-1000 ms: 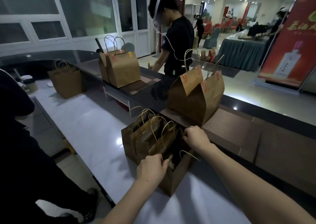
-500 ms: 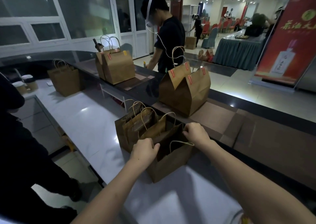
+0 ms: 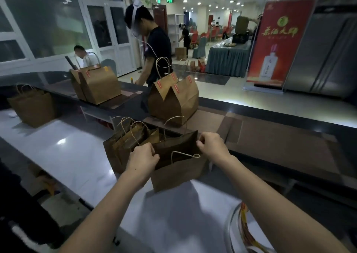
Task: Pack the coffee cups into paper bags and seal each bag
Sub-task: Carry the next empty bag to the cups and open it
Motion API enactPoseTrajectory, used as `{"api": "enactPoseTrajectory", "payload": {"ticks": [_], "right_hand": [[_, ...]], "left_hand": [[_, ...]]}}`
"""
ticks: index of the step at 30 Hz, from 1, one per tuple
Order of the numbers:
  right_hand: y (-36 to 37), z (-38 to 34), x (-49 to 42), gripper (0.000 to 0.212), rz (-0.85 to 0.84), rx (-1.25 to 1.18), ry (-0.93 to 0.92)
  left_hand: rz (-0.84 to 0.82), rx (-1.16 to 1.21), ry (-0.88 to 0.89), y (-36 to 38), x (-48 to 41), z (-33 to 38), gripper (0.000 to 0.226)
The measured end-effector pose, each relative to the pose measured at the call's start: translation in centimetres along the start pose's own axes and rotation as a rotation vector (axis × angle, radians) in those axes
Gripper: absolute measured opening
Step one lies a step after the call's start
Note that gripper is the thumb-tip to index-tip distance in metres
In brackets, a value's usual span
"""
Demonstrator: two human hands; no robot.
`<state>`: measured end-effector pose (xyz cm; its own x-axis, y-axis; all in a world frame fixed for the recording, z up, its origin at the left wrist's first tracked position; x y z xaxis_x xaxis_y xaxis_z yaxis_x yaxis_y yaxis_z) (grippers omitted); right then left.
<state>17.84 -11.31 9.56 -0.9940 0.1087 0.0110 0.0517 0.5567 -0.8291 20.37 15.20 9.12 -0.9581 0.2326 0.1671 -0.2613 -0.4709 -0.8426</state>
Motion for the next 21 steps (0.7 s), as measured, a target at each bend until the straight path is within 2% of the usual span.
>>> {"api": "enactPoseTrajectory", "payload": {"ticks": [6, 14, 21], "right_hand": [[-2.4, 1.3, 7.5, 0.007, 0.105, -0.039, 0.075], [-4.1, 2.7, 20.3, 0.006, 0.234, -0.066, 0.219], [-5.5, 5.5, 33.4, 0.022, 0.353, -0.038, 0.451]], "left_hand": [[0.008, -0.038, 0.141, 0.2, 3.0, 3.2, 0.006], [-0.009, -0.11, 0.343, 1.8, 9.6, 6.9, 0.023], [-0.07, -0.086, 0.514, 5.5, 17.0, 11.2, 0.026]]}}
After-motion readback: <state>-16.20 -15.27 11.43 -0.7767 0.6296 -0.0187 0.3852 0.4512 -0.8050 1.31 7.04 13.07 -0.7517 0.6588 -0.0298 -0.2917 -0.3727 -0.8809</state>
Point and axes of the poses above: each hand's wrist, its own x-axis away from the middle knuckle, its own y-axis out of the palm, z = x × y, the point moved 8 cm from there along -x, towards the middle knuckle, and after that the axes turned 15 degrees about -z, right-handed, at the moved point
